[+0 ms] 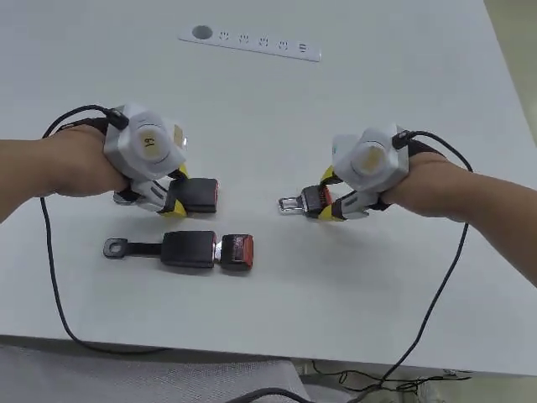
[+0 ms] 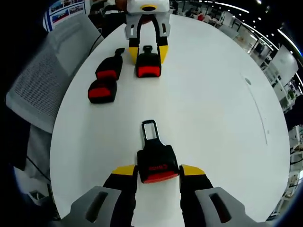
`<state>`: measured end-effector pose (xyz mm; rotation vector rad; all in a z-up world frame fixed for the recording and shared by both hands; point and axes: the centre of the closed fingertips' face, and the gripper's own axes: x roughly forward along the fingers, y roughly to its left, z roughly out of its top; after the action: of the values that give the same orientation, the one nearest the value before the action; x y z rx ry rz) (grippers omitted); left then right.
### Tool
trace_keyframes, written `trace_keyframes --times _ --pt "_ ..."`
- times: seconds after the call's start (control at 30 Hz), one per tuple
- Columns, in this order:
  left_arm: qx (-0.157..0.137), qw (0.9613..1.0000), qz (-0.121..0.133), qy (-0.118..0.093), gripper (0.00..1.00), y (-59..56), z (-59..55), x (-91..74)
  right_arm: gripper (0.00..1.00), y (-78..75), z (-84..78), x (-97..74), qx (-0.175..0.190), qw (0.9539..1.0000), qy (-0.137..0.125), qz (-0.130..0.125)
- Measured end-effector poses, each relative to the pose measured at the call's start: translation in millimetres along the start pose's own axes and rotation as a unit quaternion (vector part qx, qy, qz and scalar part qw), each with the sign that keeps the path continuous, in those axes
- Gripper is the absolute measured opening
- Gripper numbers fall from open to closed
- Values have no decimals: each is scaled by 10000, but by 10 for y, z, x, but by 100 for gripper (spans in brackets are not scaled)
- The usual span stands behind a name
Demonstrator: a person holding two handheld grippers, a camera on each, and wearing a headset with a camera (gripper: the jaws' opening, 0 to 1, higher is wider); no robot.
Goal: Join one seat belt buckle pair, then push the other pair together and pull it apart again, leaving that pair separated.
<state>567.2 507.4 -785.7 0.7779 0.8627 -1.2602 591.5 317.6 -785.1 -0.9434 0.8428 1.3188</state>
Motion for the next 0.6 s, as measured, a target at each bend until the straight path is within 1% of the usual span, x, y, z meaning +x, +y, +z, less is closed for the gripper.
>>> trace_keyframes --times 0.13,0.2,0.33,0.4,0.5,0.6 --pt "21 10000 -57 -17 34 9 -1 13 32 10 1 10 13 10000 -7 8" --pt "76 9999 -63 -19 34 -7 17 5 31 12 2 29 4 10000 -20 -3" --pt "175 9998 -83 -6 34 7 1 17 31 18 5 61 1 10000 -21 1" --pt "231 9997 -100 27 34 9 -3 22 31 13 4 81 16 10000 -37 44" --pt "396 9990 -151 104 34 17 -13 40 31 15 17 94 15 9999 -53 105" --pt "419 9988 -203 138 34 31 -24 51 31 14 13 113 19 9999 -59 142"
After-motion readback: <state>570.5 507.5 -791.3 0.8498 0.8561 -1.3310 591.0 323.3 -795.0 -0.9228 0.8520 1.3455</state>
